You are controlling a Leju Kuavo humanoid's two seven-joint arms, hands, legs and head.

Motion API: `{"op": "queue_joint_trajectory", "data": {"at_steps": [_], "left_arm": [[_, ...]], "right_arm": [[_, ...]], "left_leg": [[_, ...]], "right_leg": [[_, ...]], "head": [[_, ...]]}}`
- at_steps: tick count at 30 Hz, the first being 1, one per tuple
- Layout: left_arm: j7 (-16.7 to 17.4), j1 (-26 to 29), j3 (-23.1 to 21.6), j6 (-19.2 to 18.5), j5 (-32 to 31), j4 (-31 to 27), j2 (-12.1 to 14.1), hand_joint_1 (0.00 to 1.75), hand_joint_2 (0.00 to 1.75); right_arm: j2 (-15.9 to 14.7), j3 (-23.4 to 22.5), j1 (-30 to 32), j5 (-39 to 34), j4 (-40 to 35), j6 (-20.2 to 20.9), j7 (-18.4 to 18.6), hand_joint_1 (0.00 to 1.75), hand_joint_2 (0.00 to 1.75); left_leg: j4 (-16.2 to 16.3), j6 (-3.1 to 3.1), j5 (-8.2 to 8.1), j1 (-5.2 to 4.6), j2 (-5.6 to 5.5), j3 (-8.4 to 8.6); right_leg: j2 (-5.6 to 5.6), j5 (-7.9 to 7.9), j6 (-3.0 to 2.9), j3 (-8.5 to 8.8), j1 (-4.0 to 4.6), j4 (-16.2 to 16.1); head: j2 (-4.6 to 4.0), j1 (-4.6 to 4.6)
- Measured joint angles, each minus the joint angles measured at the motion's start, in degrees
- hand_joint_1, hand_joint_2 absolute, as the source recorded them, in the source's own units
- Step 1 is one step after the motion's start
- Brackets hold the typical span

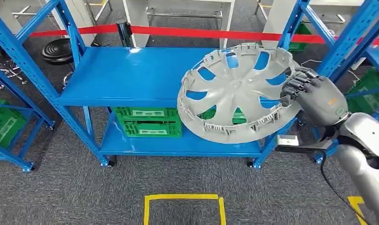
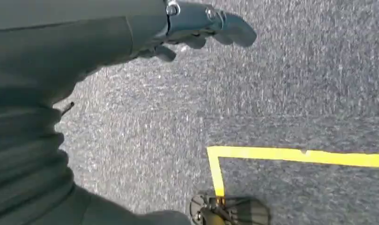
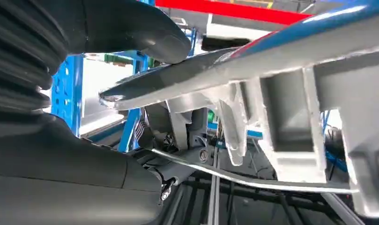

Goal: Take the parts from the cabinet and place them on the table.

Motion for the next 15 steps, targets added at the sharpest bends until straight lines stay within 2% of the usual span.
{"op": "queue_joint_trajectory", "data": {"at_steps": [1, 2, 3, 6, 7, 8, 9, 10, 11, 12, 13, 14, 15], "left_arm": [[0.13, -0.13, 0.00, -0.02, -0.04, 0.00, 0.00, 0.00, 1.75], [0.24, -0.29, 0.00, -0.02, -0.04, 0.00, 0.02, 0.00, 1.75], [0.33, -0.39, 0.00, -0.02, -0.04, 0.00, 0.02, 0.00, 1.75], [0.62, -0.51, 0.00, -0.02, -0.04, 0.00, 0.02, 0.00, 1.75], [0.68, -0.50, 0.00, -0.02, -0.04, 0.00, 0.02, 0.00, 1.75], [0.68, -0.49, 0.00, -0.02, -0.04, 0.00, 0.07, 0.00, 1.75], [0.66, -0.49, 0.00, -0.02, -0.04, 0.00, 0.07, 0.00, 1.75], [0.59, -0.50, 0.00, -0.02, -0.04, 0.00, 0.04, 0.00, 1.75], [0.53, -0.49, 0.00, -0.04, -0.04, 0.00, 0.04, 0.00, 1.75], [0.48, -0.46, 0.00, -0.07, -0.04, 0.00, 0.04, 0.00, 1.75], [0.46, -0.45, 0.00, -0.07, -0.04, 0.02, 0.04, 0.00, 1.75], [0.46, -0.45, 0.00, -0.09, -0.04, 0.02, 0.04, 0.00, 1.75], [0.42, -0.47, 0.00, -0.15, -0.04, 0.02, 0.04, 0.00, 1.75]], "right_arm": [[0.20, 0.20, -0.39, 0.24, 0.15, 0.00, -0.09, 1.75, 1.75], [0.44, 0.39, -0.96, 0.46, 0.35, 0.00, -0.15, 1.75, 1.75], [0.74, 0.75, -1.48, 0.57, 0.59, 0.00, -0.31, 1.75, 1.75], [1.53, 1.55, -2.99, 0.88, 1.36, 0.00, -0.55, 1.75, 1.75], [1.80, 1.82, -3.36, 0.90, 1.55, 0.00, -0.57, 1.75, 1.75], [2.04, 2.06, -3.96, 0.94, 1.77, 0.02, -0.57, 1.75, 1.75], [2.32, 2.17, -4.28, 0.92, 1.90, 0.02, -0.57, 1.75, 1.75], [2.47, 2.34, -4.66, 0.87, 2.21, 0.02, -0.59, 1.75, 1.75], [2.65, 2.51, -4.99, 0.70, 2.62, 0.02, -0.87, 1.75, 1.75], [2.73, 2.63, -5.17, 0.50, 2.91, 0.00, -1.05, 1.75, 1.75], [2.84, 2.82, -5.23, 0.37, 3.34, 0.00, -1.31, 1.75, 1.75], [2.91, 2.89, -5.24, 0.35, 3.65, -0.04, -1.44, 1.75, 1.75], [2.95, 2.91, -5.23, 0.37, 3.83, -0.11, -1.60, 1.75, 1.75]], "left_leg": [[0.43, -0.22, 0.16, 0.04, -0.01, -0.60], [0.93, -0.47, 0.33, 0.03, 0.01, -1.06], [1.04, -0.89, 0.60, -0.15, -0.02, -1.47], [0.91, -1.96, 1.43, -0.06, 0.00, -1.49], [1.03, -2.29, 1.54, -0.27, -0.05, -1.74], [1.89, -2.71, 0.40, 0.01, -0.25, -2.40], [3.91, -3.05, -1.90, 0.03, -0.24, -3.14], [8.33, -3.44, -5.20, 0.24, -0.22, -4.72], [12.95, -3.67, -7.73, 0.38, -0.22, -6.35], [16.63, -3.82, -9.16, 0.45, -0.22, -7.45], [18.01, -3.88, -8.97, 0.51, -0.22, -7.38], [16.55, -3.85, -7.55, 0.58, -0.22, -5.93], [12.86, -3.75, -5.70, 0.62, -0.21, -3.47]], "right_leg": [[-0.04, 1.24, -0.08, 3.64, 0.00, -5.08], [-0.08, -0.44, -0.39, 6.42, 0.04, -10.13], [0.11, -0.47, -0.99, 7.19, 0.59, -10.69], [0.22, -0.06, -2.18, 6.61, 0.88, -10.90], [0.13, 0.50, -2.79, 6.47, 0.31, -11.40], [-0.16, 0.91, -3.15, 6.18, 0.28, -11.43], [-0.16, 1.22, -3.54, 5.77, 0.25, -11.42], [-0.20, 1.65, -3.69, 5.16, 0.25, -11.42], [-0.20, 2.09, -3.71, 4.55, 0.27, -11.39], [-0.20, 2.49, -3.67, 4.01, 0.28, -11.37], [-0.20, 2.92, -3.58, 3.50, 0.28, -11.35], [-0.20, 3.30, -3.44, 3.05, 0.26, -11.34], [-0.20, 3.61, -3.30, 2.66, 0.25, -11.34]], "head": [[0.00, 0.00], [0.00, 0.00], [0.00, -0.09], [0.00, 0.00], [0.00, -0.07], [0.00, 0.02], [0.00, -0.24], [0.00, -0.24], [0.00, -0.22], [0.00, -0.24], [0.00, -0.22], [0.00, -0.24], [0.00, -0.22]]}}
